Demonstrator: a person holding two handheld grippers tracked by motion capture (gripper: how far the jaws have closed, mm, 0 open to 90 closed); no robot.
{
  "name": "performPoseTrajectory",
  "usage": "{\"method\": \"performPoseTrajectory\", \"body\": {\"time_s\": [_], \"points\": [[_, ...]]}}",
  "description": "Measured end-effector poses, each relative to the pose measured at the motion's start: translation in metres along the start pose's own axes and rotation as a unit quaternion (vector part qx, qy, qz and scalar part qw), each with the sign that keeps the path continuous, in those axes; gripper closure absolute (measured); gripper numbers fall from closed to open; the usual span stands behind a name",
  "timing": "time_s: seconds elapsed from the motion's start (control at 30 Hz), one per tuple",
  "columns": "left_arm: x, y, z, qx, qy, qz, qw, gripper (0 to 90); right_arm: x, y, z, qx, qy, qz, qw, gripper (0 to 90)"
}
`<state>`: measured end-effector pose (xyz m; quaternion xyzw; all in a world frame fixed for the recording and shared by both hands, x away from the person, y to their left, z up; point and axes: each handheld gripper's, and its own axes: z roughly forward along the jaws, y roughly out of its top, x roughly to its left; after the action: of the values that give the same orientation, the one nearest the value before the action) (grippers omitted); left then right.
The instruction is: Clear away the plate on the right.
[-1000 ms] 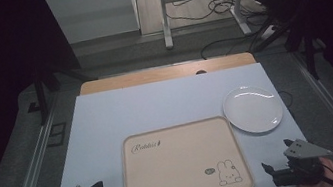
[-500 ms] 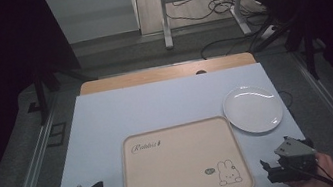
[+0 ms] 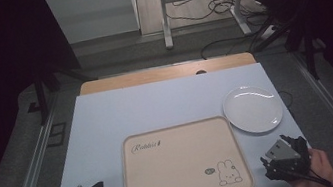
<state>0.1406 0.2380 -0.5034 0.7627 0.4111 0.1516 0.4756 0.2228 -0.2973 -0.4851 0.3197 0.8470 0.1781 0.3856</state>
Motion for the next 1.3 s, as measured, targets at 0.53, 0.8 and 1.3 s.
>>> {"method": "performPoseTrajectory", "body": {"time_s": [0.53,0.8,1.3], "points": [[0.0,0.0,0.0,0.0,0.001,-0.001,1.0,0.0,0.01,0.007,0.016,0.023,-0.058,-0.106,0.9924,25.8],[0.0,0.0,0.0,0.001,0.001,-0.001,1.0,0.0,0.012,0.012,0.025,0.033,-0.072,-0.136,0.9876,27.9],[0.001,0.0,0.001,0.002,0.001,0.001,1.0,0.0,0.018,0.017,0.044,0.041,-0.111,-0.208,0.971,36.1]]}}
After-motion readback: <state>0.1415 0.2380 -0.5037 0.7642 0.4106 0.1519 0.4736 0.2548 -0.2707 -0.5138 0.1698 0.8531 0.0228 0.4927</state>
